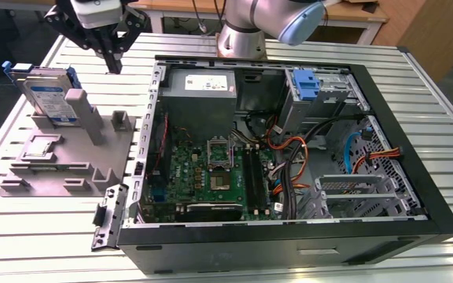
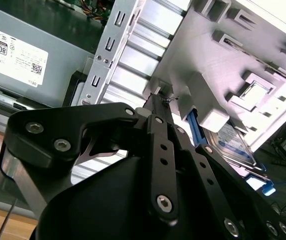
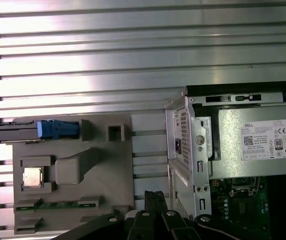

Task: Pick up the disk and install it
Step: 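Reach for the disk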

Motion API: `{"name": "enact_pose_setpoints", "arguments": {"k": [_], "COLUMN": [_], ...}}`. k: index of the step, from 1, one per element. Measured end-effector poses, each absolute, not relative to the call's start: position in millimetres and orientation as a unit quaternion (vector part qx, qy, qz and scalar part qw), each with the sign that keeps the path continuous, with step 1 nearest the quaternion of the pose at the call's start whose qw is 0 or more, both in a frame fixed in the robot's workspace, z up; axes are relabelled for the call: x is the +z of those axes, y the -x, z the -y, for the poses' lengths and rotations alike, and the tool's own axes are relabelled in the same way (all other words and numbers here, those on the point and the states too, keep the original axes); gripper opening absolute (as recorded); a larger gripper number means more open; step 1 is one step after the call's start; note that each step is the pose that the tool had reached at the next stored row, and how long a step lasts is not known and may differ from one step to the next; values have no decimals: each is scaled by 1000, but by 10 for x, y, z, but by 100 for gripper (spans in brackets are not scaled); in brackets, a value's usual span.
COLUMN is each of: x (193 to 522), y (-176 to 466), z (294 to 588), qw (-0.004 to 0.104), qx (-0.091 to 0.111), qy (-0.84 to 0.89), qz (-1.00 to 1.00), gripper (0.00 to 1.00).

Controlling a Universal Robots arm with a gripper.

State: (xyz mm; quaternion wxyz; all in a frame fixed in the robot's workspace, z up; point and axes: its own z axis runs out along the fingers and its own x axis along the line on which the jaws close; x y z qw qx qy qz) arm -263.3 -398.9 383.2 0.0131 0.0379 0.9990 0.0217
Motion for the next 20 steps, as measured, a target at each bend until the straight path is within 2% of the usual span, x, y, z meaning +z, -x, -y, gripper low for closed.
{"name": "enact_pose_setpoints", "arguments": {"k": [20], "x": [3814], "y": [2739], "z": [3989], "qw": [13], "qx": [22], "qy": [-38], "qz": [-999], "gripper": [10]}}
